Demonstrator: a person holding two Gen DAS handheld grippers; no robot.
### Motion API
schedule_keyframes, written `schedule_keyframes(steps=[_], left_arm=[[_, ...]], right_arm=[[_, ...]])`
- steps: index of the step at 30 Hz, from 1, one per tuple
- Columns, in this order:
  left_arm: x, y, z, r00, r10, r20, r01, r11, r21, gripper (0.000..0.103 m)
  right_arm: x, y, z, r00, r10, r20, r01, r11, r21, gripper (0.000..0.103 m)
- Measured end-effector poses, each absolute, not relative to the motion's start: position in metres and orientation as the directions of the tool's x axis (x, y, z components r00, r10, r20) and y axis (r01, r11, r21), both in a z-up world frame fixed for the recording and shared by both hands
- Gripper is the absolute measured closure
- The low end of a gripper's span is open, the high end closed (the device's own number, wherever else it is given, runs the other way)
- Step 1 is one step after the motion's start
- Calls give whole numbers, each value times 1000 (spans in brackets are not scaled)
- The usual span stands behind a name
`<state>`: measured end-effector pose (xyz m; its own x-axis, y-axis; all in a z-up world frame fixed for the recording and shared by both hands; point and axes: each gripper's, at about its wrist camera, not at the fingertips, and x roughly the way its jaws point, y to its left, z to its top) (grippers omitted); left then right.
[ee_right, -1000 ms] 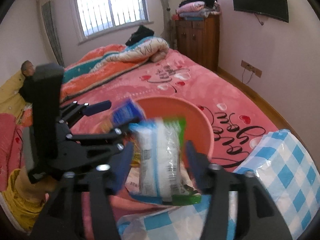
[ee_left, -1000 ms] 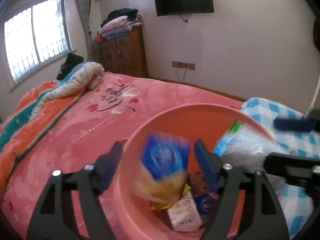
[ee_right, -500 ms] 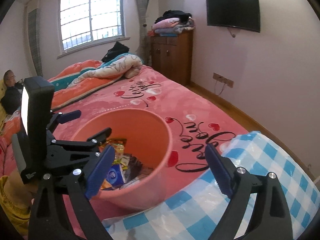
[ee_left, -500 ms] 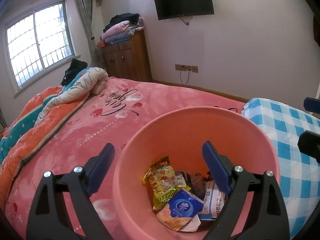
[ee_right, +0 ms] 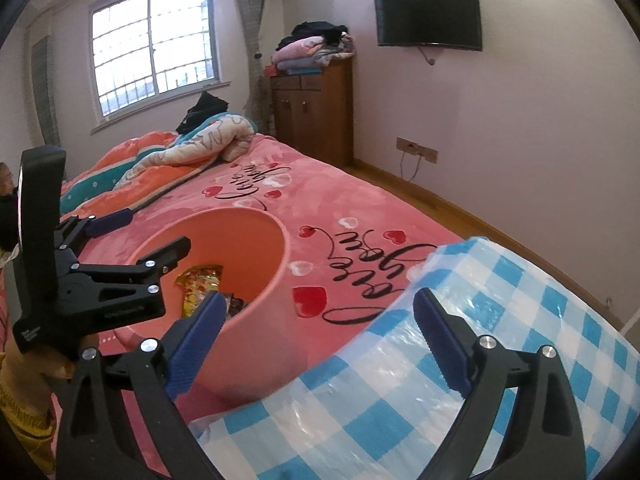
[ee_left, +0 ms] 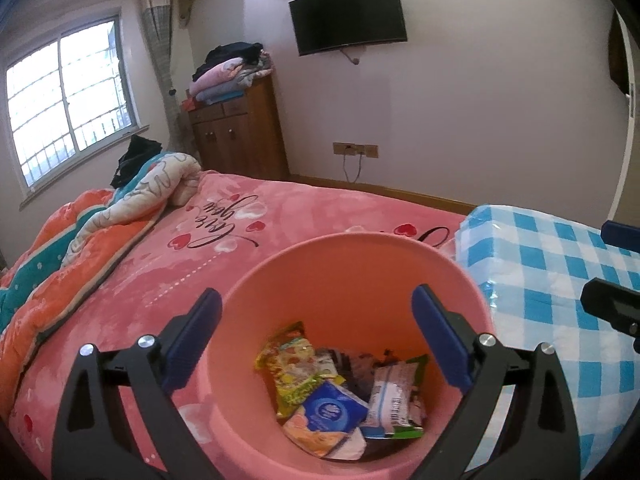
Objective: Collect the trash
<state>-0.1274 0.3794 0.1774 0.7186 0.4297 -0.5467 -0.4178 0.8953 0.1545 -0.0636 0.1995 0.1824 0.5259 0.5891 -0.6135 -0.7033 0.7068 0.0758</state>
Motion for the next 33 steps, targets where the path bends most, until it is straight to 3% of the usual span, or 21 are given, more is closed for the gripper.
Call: schedule_keyframes(steps=[33], left_arm=[[-97, 226, 159, 800, 168, -575, -148, 986, 81, 6]], right_arm=[[-85, 22, 155, 716, 329, -616, -385, 922, 44, 9]])
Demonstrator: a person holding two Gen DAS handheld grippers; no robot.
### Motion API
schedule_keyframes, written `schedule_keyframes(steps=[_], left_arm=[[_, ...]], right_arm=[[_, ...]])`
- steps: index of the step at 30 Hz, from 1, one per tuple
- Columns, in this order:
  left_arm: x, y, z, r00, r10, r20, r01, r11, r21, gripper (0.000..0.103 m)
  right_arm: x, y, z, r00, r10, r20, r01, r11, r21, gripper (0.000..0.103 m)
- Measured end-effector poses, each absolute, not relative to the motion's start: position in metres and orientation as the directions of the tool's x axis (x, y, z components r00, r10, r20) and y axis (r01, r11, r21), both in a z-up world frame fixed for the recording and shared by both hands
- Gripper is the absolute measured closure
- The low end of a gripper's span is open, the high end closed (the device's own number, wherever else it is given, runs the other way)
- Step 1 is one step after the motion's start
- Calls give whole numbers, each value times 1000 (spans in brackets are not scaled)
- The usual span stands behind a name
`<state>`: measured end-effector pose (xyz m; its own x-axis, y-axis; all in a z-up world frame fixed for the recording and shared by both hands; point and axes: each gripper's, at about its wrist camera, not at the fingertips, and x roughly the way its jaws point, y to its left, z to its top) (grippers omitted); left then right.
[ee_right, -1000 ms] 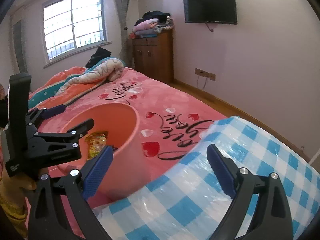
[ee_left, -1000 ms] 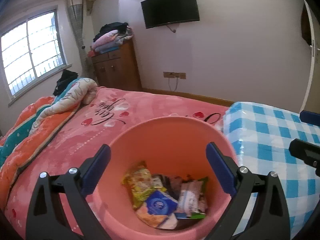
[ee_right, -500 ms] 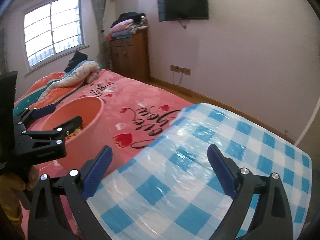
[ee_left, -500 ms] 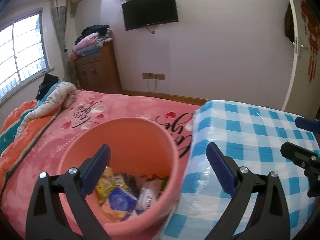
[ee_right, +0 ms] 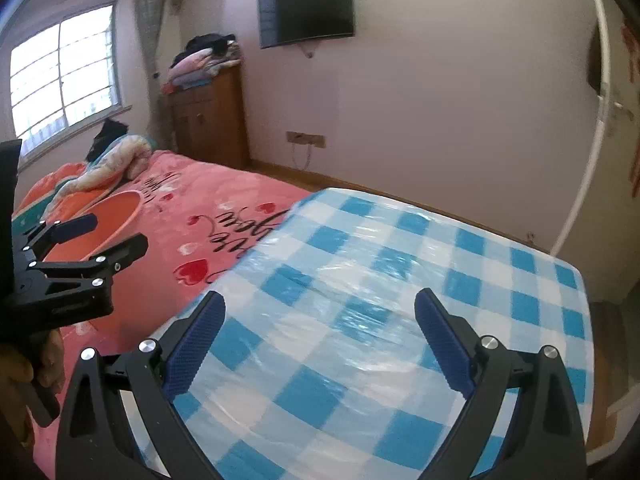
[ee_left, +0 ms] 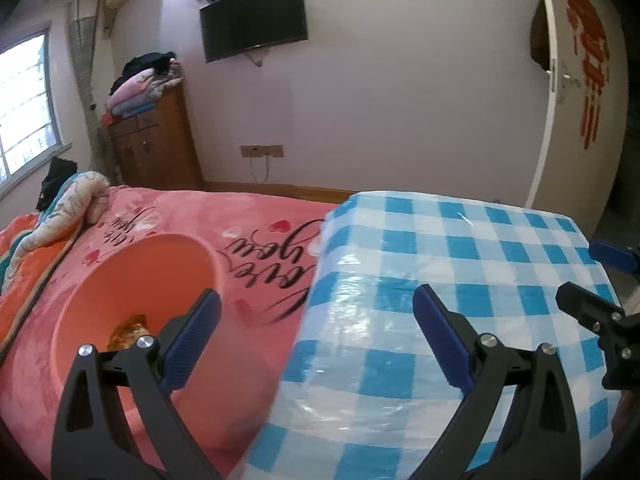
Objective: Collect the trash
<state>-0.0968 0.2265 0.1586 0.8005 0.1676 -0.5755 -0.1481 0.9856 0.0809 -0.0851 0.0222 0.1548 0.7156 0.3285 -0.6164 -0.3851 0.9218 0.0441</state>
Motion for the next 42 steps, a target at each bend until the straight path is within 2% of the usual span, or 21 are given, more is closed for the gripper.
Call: schedule_keyframes(steps=[16, 29, 42], left_arm=[[-83, 137, 143, 809, 45, -586, 4, 997, 81, 6], [-81, 65, 132, 815, -65, -575, 130, 989, 72, 4], [-85, 28, 124, 805, -92, -586, 175, 981, 86, 4]], right_arm=[[-106, -74, 135, 768, 183, -613, -180, 981, 67, 9], [-127, -144, 124, 806, 11, -592, 11, 999, 34, 9], [-144, -174, 118, 816, -69, -574, 92, 996, 11, 9]])
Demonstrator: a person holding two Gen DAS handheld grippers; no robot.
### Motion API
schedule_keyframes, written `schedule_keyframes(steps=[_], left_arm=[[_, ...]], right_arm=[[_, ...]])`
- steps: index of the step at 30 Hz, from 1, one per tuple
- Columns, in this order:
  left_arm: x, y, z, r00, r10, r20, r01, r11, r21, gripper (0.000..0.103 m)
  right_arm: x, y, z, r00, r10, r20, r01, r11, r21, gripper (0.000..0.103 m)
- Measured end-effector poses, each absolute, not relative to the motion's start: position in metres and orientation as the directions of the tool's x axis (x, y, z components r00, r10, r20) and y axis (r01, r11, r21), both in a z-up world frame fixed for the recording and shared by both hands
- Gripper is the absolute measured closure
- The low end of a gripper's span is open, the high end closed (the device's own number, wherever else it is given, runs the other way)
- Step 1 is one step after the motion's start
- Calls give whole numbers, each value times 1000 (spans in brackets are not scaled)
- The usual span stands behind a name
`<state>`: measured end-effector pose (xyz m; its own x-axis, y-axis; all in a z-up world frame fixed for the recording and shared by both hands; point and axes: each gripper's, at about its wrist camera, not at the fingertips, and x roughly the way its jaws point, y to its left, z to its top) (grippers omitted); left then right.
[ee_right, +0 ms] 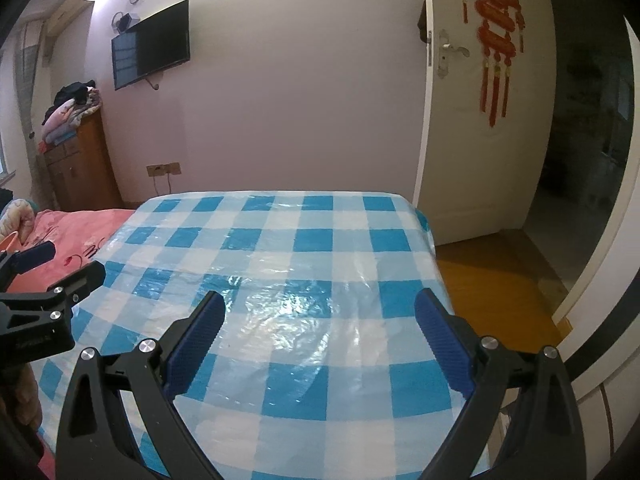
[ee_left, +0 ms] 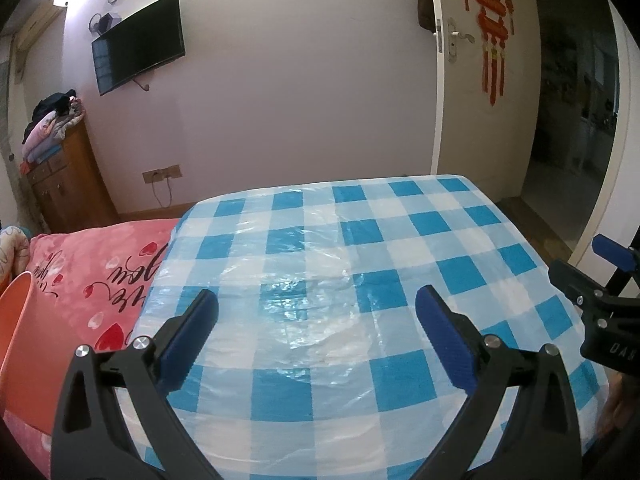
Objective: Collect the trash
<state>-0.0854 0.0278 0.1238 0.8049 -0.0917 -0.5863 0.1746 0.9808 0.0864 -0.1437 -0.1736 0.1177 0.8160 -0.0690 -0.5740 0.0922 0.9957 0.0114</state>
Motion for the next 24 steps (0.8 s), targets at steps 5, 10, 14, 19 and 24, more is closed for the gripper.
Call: schedule_keyframes(steps=[5, 10, 14, 19, 24], left_arm=[[-85, 18, 120, 794, -95, -600, 187, 978, 91, 4], [-87, 10, 118, 793, -96, -601, 193, 976, 98, 4], [-89, 6, 117, 799, -90, -595, 193, 975, 112, 4], [-89, 5, 114, 802, -79, -592, 182, 976, 116, 4], [-88, 7, 113, 800, -83, -594, 177, 979, 101, 4]], right_arm=[[-148, -181, 115, 812, -89, -576, 115, 993, 9, 9], [-151, -186, 112, 808, -93, -581, 124, 992, 14, 9], [-152, -187, 111, 808, -96, -582, 128, 992, 14, 9], [-153, -187, 110, 808, -98, -581, 130, 991, 13, 9], [-152, -187, 110, 806, -101, -584, 131, 991, 10, 9]])
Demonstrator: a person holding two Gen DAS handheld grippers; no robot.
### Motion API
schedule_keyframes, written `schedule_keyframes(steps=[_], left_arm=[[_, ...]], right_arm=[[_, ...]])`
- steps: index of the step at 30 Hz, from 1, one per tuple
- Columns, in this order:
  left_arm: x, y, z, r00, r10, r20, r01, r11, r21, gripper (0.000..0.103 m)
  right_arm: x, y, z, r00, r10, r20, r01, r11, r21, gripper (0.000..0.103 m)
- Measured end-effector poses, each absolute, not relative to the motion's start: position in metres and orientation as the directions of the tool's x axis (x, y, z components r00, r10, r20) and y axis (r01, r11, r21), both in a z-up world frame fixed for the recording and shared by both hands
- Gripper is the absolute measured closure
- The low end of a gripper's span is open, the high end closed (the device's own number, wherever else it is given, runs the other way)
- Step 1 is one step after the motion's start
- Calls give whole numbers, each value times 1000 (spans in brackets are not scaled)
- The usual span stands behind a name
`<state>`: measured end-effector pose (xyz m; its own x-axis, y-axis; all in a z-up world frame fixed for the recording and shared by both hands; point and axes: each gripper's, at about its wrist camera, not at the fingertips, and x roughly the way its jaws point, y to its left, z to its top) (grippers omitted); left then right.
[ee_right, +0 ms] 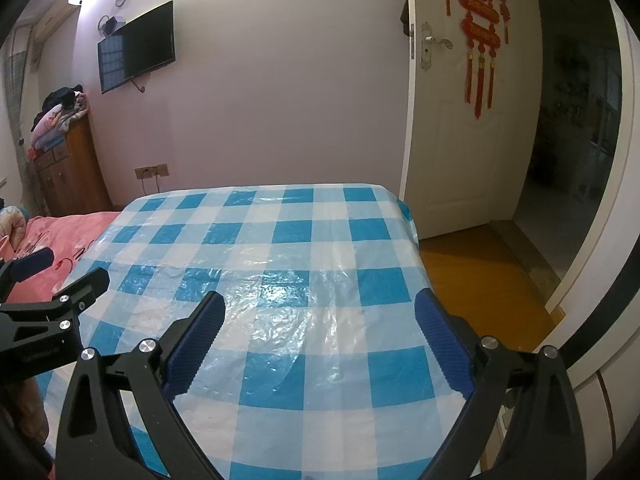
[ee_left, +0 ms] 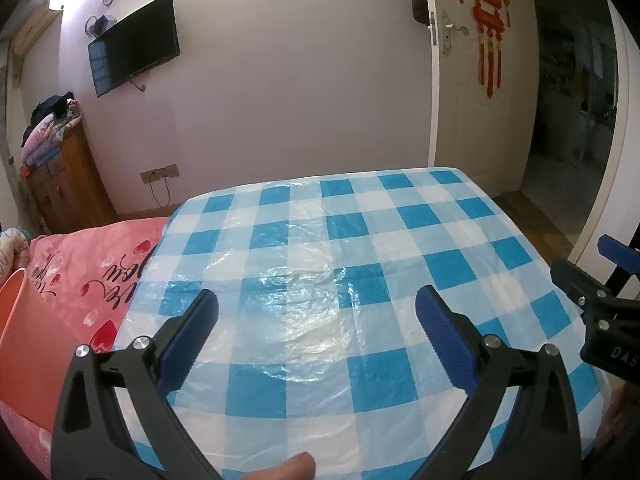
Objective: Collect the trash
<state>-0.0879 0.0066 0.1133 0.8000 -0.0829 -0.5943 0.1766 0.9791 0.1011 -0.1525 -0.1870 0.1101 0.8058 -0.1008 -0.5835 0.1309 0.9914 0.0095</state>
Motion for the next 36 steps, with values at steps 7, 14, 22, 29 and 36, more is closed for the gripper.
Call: schedule_keyframes(steps=[7, 14, 22, 29, 36], left_arm=[[-86, 9, 112, 796, -88, -598, 172, 981, 86, 4], [-86, 11, 113, 800, -84, -594, 162, 984, 79, 4], [-85, 13, 112, 802, -79, -592, 155, 985, 79, 4], [-83, 15, 110, 800, -74, -596, 151, 985, 79, 4], [-80, 15, 106, 796, -69, -601, 146, 986, 79, 4]], right_arm=[[-152, -186, 110, 804, -101, -586, 129, 992, 6, 9], [-151, -185, 109, 803, -100, -587, 127, 992, 5, 9], [-151, -185, 107, 801, -101, -590, 127, 992, 2, 9], [-151, -185, 105, 799, -99, -593, 125, 992, 4, 9], [-151, -185, 102, 797, -98, -596, 123, 992, 2, 9]])
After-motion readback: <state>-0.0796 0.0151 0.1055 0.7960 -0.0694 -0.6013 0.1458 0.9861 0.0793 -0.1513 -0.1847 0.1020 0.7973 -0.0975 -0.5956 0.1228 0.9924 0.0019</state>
